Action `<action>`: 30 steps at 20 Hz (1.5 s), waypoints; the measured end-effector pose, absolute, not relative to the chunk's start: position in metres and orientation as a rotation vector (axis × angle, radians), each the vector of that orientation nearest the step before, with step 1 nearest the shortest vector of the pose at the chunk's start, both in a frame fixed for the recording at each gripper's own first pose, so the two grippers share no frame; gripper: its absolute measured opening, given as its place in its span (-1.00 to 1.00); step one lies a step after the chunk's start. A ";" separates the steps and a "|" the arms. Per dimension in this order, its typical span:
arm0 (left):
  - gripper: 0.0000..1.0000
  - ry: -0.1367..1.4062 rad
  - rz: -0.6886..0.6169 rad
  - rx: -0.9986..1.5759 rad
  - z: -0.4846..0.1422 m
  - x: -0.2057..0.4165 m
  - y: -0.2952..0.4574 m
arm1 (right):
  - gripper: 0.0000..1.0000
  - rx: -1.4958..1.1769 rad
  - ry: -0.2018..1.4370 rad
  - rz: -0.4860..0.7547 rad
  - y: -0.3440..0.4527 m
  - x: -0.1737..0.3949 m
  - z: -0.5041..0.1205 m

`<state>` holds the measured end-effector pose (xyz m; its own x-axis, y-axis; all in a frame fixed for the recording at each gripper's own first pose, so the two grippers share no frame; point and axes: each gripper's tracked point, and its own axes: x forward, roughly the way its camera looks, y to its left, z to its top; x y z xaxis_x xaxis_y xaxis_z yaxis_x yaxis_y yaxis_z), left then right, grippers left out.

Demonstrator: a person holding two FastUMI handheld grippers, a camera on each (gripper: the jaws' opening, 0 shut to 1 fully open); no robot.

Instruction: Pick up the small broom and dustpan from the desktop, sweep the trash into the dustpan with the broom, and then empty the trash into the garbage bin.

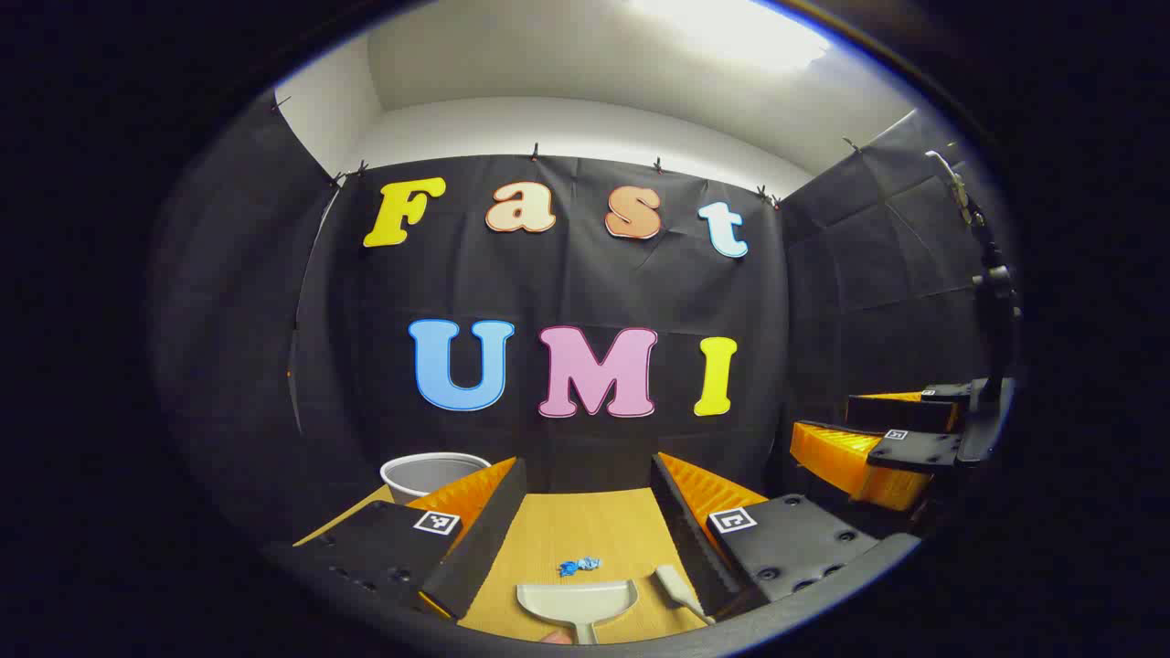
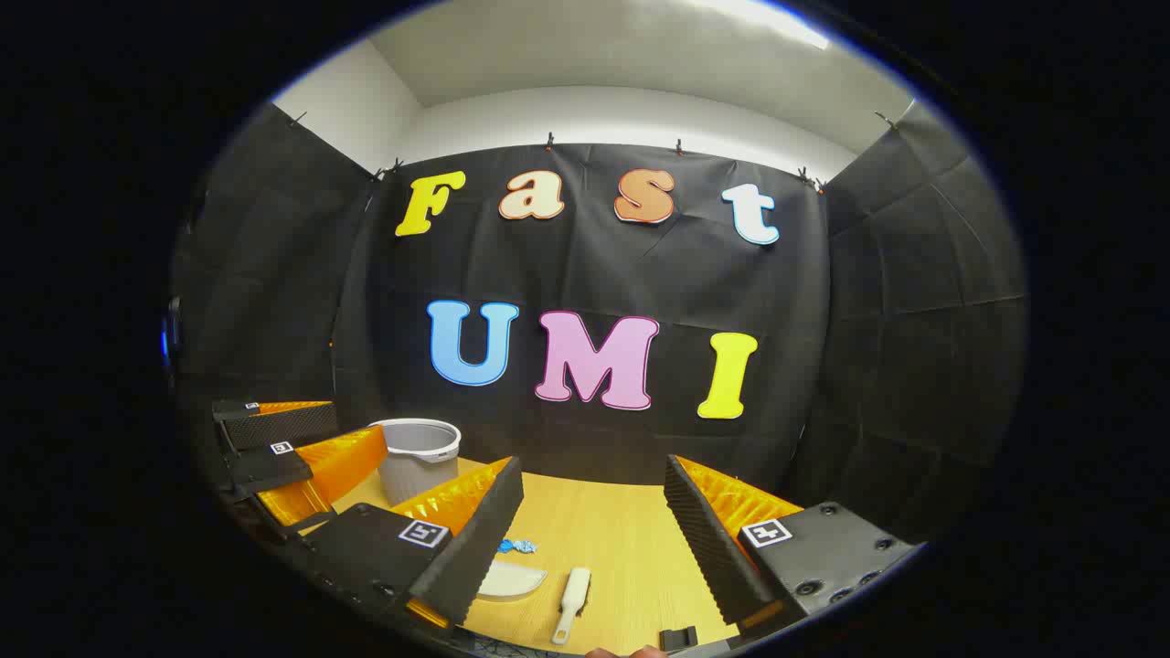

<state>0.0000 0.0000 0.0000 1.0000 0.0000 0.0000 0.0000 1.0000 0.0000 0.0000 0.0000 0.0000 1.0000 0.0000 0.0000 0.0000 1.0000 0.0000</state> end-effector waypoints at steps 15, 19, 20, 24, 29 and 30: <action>0.63 -0.008 -0.002 0.000 0.000 -0.001 -0.001 | 0.86 0.002 0.008 -0.003 0.000 0.001 0.001; 0.63 -0.008 -0.005 0.002 0.001 -0.001 -0.002 | 0.84 -0.002 0.011 0.005 0.002 0.000 0.000; 0.63 -0.009 -0.006 0.002 0.002 -0.001 -0.002 | 0.86 -0.003 0.010 0.004 0.004 0.002 0.001; 0.63 -0.015 -0.006 -0.002 0.003 -0.001 -0.002 | 0.84 0.002 0.009 0.001 0.000 0.001 0.001; 0.63 -0.009 -0.006 0.003 0.000 -0.002 -0.003 | 0.86 0.010 0.018 0.000 0.000 0.002 -0.001; 0.63 -0.008 -0.005 0.004 0.000 -0.002 -0.003 | 0.86 0.012 0.019 0.000 0.000 0.001 -0.001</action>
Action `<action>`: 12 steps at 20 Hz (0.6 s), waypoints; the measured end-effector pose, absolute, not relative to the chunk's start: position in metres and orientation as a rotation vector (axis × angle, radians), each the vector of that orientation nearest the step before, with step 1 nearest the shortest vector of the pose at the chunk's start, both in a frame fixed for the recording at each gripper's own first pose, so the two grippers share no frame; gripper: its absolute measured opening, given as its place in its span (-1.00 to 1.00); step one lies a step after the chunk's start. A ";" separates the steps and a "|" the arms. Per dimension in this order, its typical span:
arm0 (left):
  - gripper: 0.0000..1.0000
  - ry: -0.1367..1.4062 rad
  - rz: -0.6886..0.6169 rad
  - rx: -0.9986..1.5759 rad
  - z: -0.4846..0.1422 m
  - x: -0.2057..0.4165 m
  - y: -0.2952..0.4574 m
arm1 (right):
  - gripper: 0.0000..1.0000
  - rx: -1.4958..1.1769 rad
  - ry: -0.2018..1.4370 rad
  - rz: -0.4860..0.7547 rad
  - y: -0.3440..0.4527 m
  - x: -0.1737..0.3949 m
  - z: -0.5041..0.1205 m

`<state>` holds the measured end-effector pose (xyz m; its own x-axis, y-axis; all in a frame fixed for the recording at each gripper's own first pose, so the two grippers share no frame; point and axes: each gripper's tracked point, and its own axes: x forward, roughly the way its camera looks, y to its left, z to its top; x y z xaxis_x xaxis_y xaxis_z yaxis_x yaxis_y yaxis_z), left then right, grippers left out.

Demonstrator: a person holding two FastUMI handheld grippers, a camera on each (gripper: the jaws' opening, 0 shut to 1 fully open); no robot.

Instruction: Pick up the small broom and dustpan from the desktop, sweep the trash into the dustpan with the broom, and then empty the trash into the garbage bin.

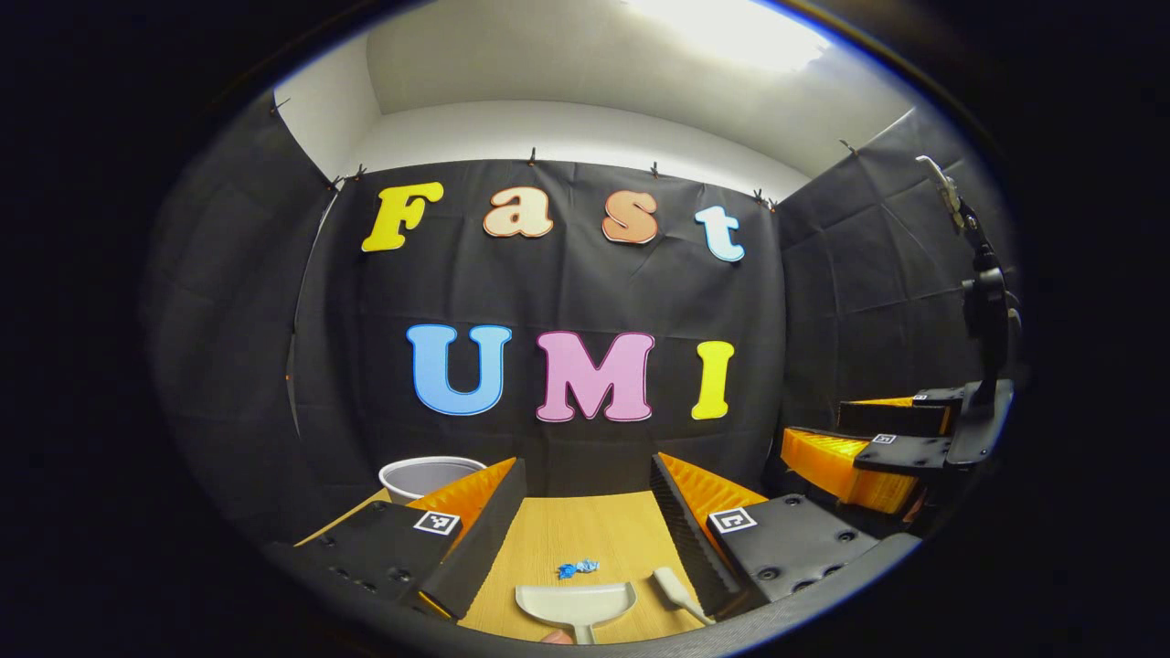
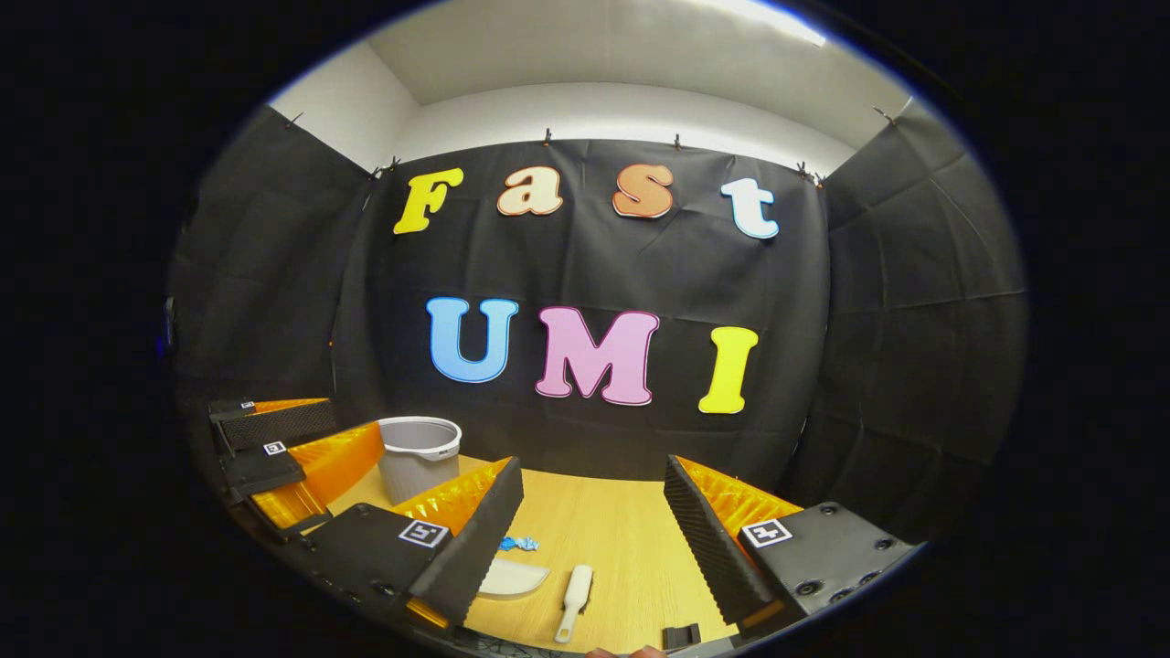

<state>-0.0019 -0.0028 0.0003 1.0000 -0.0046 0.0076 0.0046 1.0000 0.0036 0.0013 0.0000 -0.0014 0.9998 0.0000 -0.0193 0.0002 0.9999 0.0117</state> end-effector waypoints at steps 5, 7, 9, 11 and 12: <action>0.63 -0.001 -0.005 0.003 -0.001 -0.001 -0.003 | 0.84 0.018 0.022 0.000 0.002 0.004 -0.001; 0.63 0.002 -0.006 0.006 -0.003 -0.001 -0.003 | 0.86 0.014 0.024 -0.002 0.000 0.003 -0.002; 0.63 0.005 -0.008 0.003 -0.004 0.000 -0.003 | 0.84 0.012 0.028 -0.005 -0.001 0.003 -0.004; 0.63 0.010 -0.013 0.003 -0.004 0.002 -0.005 | 0.86 0.014 0.032 -0.008 -0.002 0.004 -0.004; 0.63 0.011 -0.016 0.003 -0.005 0.002 -0.005 | 0.84 0.014 0.036 -0.008 -0.002 0.004 -0.004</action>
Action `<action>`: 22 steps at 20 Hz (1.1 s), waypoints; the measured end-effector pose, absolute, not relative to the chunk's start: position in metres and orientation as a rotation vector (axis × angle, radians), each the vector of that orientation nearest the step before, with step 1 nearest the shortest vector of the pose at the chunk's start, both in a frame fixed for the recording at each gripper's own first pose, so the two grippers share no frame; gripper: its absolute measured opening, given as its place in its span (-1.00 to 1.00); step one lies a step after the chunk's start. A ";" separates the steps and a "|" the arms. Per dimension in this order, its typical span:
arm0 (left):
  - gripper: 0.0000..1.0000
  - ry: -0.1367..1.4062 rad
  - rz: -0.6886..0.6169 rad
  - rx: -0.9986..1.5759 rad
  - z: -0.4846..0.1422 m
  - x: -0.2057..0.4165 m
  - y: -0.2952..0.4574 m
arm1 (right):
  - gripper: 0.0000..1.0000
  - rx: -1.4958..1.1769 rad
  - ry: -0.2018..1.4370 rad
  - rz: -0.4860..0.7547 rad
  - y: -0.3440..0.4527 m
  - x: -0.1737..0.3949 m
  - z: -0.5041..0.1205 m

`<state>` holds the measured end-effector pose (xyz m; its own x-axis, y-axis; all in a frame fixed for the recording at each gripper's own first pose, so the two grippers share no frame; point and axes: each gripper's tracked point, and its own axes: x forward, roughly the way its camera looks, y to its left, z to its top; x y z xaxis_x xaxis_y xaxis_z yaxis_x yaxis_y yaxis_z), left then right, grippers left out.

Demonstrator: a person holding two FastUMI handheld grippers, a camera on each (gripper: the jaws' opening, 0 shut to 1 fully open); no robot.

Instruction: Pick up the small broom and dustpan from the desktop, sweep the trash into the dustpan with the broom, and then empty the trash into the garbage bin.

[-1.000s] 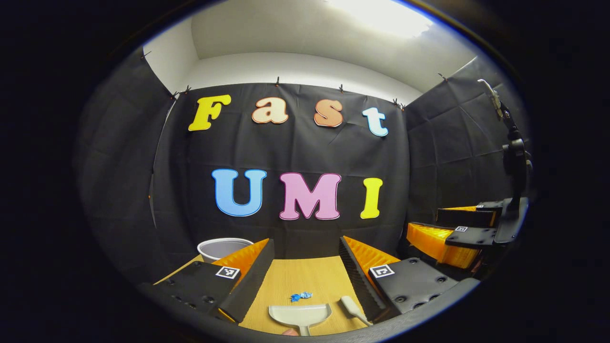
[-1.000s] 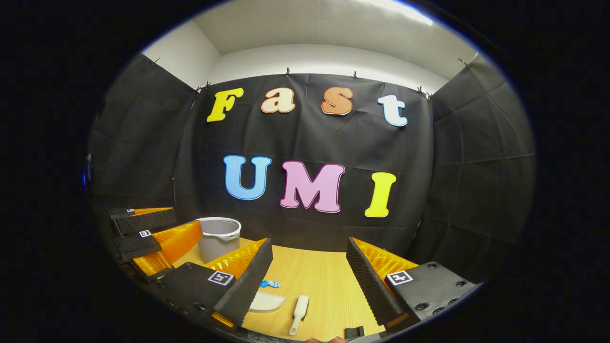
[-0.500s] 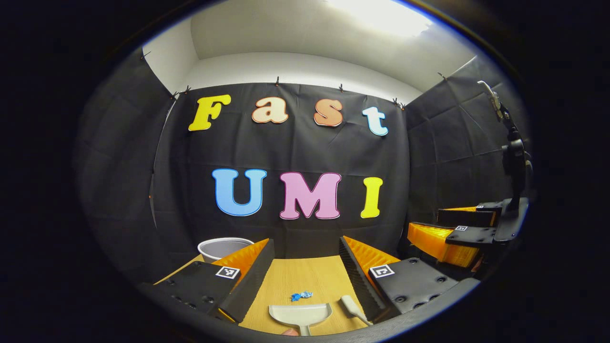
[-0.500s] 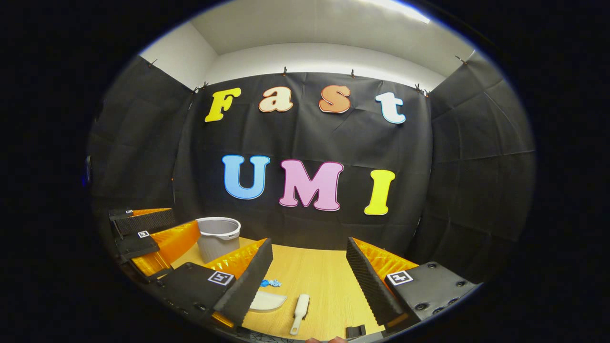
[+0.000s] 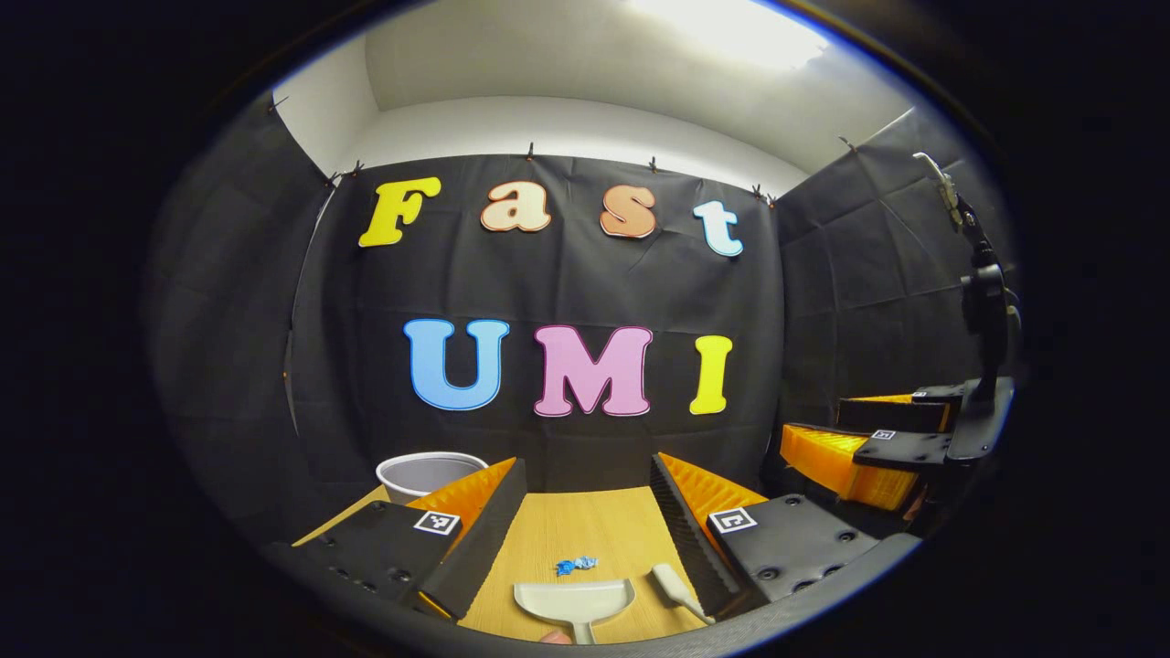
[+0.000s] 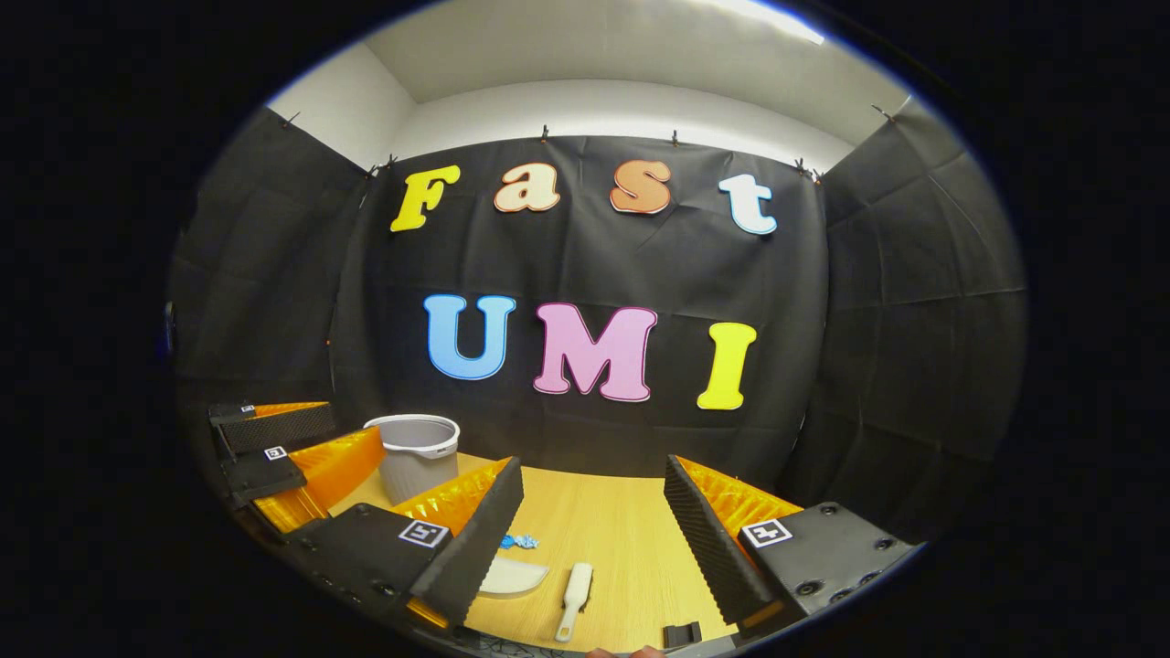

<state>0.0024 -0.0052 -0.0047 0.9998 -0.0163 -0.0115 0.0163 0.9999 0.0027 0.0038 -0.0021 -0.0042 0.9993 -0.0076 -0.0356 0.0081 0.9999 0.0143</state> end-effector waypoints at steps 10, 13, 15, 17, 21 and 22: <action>0.62 0.075 -0.004 -0.017 -0.024 0.010 0.004 | 0.86 0.011 0.080 0.015 0.010 0.017 -0.018; 0.63 0.114 -0.008 -0.023 -0.036 0.014 0.005 | 0.86 0.020 0.110 0.025 0.014 0.025 -0.026; 0.60 0.152 0.003 -0.031 -0.046 0.018 0.010 | 1.00 0.026 0.140 0.033 0.018 0.032 -0.034; 0.62 0.181 0.006 -0.044 -0.053 0.023 0.012 | 1.00 0.035 0.180 0.048 0.024 0.041 -0.045; 0.62 0.312 -0.023 -0.050 -0.090 0.036 0.008 | 1.00 0.079 0.325 0.045 0.027 0.059 -0.088; 0.60 0.361 -0.027 -0.058 -0.106 0.038 0.006 | 0.83 0.093 0.384 0.038 0.027 0.063 -0.106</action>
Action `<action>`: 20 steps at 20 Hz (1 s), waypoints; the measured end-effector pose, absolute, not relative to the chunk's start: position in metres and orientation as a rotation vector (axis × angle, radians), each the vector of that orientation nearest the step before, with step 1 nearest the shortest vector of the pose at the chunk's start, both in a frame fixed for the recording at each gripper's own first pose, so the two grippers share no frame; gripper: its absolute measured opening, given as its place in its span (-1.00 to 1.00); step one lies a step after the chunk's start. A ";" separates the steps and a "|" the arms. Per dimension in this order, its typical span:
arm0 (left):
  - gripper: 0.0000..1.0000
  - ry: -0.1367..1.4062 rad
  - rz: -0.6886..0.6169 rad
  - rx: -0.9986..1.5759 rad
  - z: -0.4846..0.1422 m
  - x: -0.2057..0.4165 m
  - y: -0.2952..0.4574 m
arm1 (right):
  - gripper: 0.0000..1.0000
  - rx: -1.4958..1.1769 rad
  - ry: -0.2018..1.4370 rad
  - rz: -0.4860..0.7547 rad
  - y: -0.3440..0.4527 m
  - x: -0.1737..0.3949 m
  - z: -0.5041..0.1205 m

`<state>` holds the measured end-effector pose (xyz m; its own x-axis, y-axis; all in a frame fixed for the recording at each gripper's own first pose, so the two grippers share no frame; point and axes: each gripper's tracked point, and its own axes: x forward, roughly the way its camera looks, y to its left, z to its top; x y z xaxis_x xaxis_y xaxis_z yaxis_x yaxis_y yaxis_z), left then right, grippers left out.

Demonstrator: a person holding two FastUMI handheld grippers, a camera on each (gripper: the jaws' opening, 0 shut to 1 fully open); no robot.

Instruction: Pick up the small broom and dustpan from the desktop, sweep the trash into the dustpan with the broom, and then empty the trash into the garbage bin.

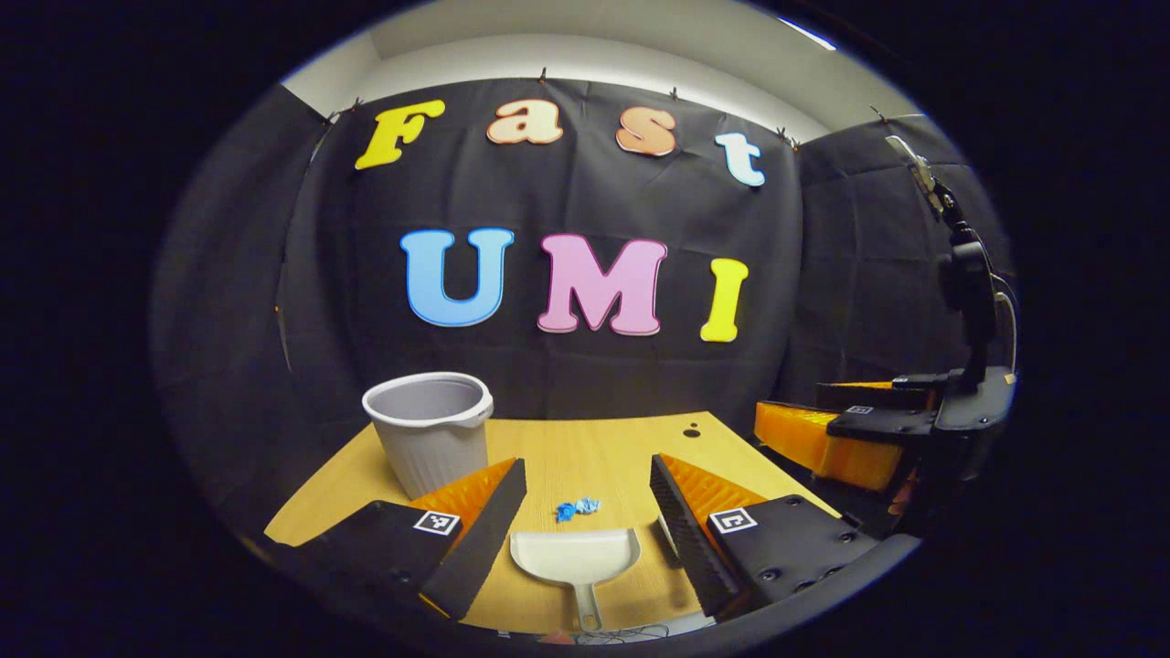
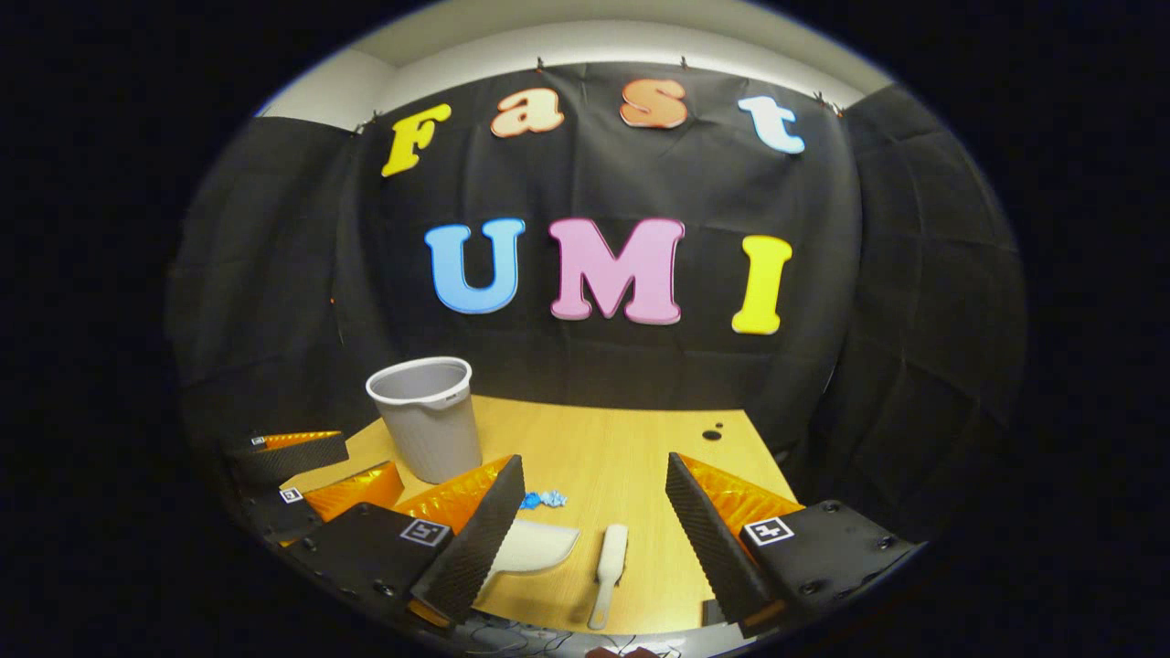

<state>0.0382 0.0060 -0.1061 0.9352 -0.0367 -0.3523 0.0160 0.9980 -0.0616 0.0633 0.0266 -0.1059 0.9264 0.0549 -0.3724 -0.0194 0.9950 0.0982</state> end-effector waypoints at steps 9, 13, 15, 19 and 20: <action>0.70 1.089 -0.025 -0.062 -0.292 0.039 -0.012 | 1.00 0.296 1.174 -0.030 0.033 0.068 -0.322; 0.69 1.335 0.023 -0.088 -0.312 0.054 -0.009 | 0.99 0.341 1.382 -0.008 0.033 0.079 -0.367; 0.69 1.398 0.060 -0.103 -0.316 0.062 -0.004 | 0.99 0.288 1.438 0.025 0.034 0.087 -0.389; 0.71 1.472 0.044 -0.087 -0.310 0.091 -0.009 | 0.98 0.236 1.536 0.053 0.046 0.104 -0.413; 0.71 1.498 0.044 -0.063 -0.307 0.094 -0.009 | 0.96 0.225 1.559 0.071 0.050 0.107 -0.415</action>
<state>0.0935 -0.0091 -0.3069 0.0726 -0.0094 -0.9973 -0.0679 0.9976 -0.0144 0.1068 0.0502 -0.4152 0.0149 0.1866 -0.9823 0.0968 0.9776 0.1872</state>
